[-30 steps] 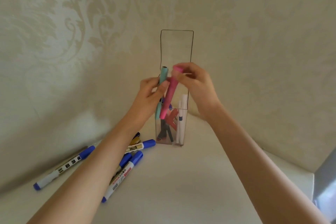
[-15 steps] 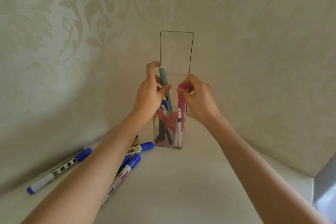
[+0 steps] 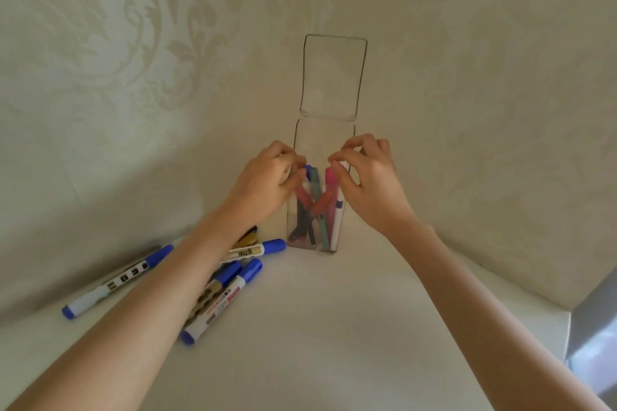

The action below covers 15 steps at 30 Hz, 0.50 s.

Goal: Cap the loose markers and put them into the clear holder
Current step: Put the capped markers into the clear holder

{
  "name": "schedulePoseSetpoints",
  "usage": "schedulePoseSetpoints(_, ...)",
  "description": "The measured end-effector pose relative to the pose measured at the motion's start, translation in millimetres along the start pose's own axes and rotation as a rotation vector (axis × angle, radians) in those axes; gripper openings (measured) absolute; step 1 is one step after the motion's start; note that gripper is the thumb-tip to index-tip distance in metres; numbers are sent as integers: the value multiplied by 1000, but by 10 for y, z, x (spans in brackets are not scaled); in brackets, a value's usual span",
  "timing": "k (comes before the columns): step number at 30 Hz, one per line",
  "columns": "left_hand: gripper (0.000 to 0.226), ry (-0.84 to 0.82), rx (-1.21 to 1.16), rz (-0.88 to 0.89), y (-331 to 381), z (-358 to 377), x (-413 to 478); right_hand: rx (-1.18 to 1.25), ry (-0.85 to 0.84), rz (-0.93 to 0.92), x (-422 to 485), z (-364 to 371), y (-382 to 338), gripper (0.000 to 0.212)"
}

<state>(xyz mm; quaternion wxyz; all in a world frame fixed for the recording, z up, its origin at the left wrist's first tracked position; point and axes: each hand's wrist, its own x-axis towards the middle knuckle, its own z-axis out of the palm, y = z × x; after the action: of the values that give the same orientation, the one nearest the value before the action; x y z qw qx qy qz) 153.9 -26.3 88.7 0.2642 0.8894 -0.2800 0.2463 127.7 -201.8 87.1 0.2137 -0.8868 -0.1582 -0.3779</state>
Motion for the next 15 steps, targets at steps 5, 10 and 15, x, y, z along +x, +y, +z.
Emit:
schedulePoseSetpoints(5, 33, -295, 34, -263, -292, -378, -589, 227, -155, 35, -398, 121, -382, 19)
schedulePoseSetpoints(10, 45, -494, 15, -451, -521, -277, -1131, 33, -514, 352, -771, 561, -753, 25)
schedulePoseSetpoints(15, 34, -381, 134, -475, -471, -136, -1304, -66, -642, 526, -875, 890, -1072, 46)
